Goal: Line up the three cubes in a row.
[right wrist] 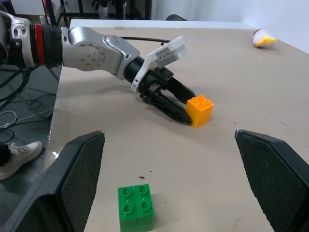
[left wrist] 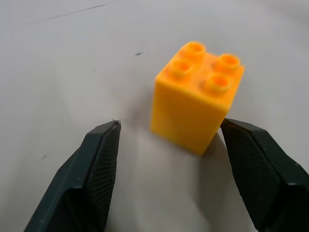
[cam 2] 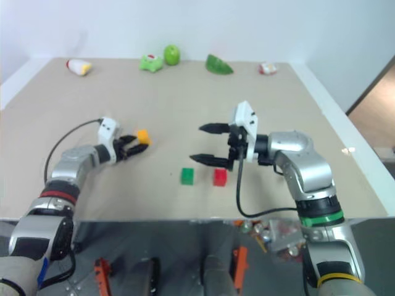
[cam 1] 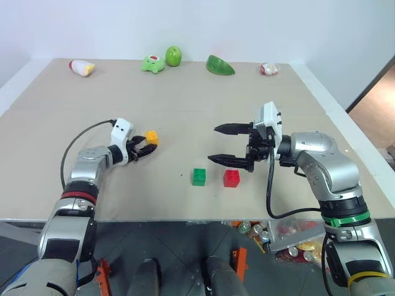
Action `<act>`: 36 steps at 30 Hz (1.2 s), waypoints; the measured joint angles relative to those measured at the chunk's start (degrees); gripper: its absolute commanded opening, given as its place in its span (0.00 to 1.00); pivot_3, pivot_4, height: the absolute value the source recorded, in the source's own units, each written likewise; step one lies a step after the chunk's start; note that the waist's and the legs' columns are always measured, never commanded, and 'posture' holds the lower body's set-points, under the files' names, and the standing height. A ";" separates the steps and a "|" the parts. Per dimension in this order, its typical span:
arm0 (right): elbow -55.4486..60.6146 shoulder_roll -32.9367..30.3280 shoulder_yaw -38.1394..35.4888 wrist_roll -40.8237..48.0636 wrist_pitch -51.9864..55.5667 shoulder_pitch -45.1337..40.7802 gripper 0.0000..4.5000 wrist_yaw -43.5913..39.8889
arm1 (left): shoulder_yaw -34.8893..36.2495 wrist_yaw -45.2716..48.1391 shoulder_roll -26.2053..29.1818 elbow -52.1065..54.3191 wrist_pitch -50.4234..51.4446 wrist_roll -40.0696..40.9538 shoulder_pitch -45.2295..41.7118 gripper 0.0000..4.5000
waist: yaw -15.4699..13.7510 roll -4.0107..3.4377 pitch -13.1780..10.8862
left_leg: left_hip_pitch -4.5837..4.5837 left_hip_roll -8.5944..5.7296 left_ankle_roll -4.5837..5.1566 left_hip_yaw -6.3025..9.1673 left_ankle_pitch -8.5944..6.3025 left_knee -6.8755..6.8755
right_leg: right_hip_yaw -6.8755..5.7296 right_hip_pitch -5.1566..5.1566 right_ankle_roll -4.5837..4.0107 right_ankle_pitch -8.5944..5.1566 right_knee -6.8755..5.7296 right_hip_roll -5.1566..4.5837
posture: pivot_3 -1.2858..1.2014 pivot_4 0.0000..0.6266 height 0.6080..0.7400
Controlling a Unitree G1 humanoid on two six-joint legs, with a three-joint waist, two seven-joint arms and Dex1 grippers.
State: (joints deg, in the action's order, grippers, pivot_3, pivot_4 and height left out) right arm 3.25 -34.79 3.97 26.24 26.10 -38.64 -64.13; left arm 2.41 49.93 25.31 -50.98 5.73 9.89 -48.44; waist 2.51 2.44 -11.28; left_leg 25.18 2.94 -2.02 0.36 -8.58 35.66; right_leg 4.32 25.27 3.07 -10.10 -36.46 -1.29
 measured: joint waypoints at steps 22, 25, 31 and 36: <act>0.02 -2.66 -0.51 0.74 0.42 0.11 1.00 -1.68 | -7.91 20.09 9.96 37.77 -0.89 1.32 23.04 0.28 | 0.25 -0.01 0.00 | -0.11 0.08 -0.08 0.00 -0.07 -0.25 | 0.03 0.07 -0.15 -0.25 -0.09 0.05 | 0.52 0.24 0.95; 0.84 -4.79 -1.07 2.45 1.32 1.53 1.00 -4.01 | -8.33 20.97 11.18 39.30 -0.64 1.53 23.94 0.28 | 0.03 -0.01 0.01 | -0.11 0.06 -0.05 -0.03 -0.05 -0.13 | 0.03 0.01 -0.17 -0.26 -0.09 0.00 | 0.52 0.24 0.95; 2.15 -6.85 -2.23 3.99 2.31 2.75 1.00 -5.58 | -9.42 22.20 11.04 36.28 -0.44 1.34 21.06 0.28 | 0.04 -0.01 0.01 | -0.12 0.05 -0.03 -0.10 -0.04 0.01 | 0.04 0.00 -0.17 -0.25 -0.09 -0.04 | 0.52 0.24 0.95; 2.83 -7.33 -2.29 4.46 3.05 3.57 1.00 -5.55 | -10.33 24.01 9.29 32.41 -0.32 1.44 18.03 0.28 | -0.05 -0.01 0.01 | -0.03 0.04 -0.01 -0.10 -0.02 0.14 | 0.03 -0.01 -0.15 -0.23 -0.09 -0.06 | 0.52 0.24 0.95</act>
State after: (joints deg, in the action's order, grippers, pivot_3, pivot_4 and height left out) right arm 6.09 -42.12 1.68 30.69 29.16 -35.07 -69.68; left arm -7.92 73.94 34.60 -18.57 5.41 11.33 -30.41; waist 2.46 2.43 -11.27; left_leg 25.14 2.99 -2.03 0.25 -8.60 35.80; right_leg 4.35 25.26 2.92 -10.33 -36.55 -1.34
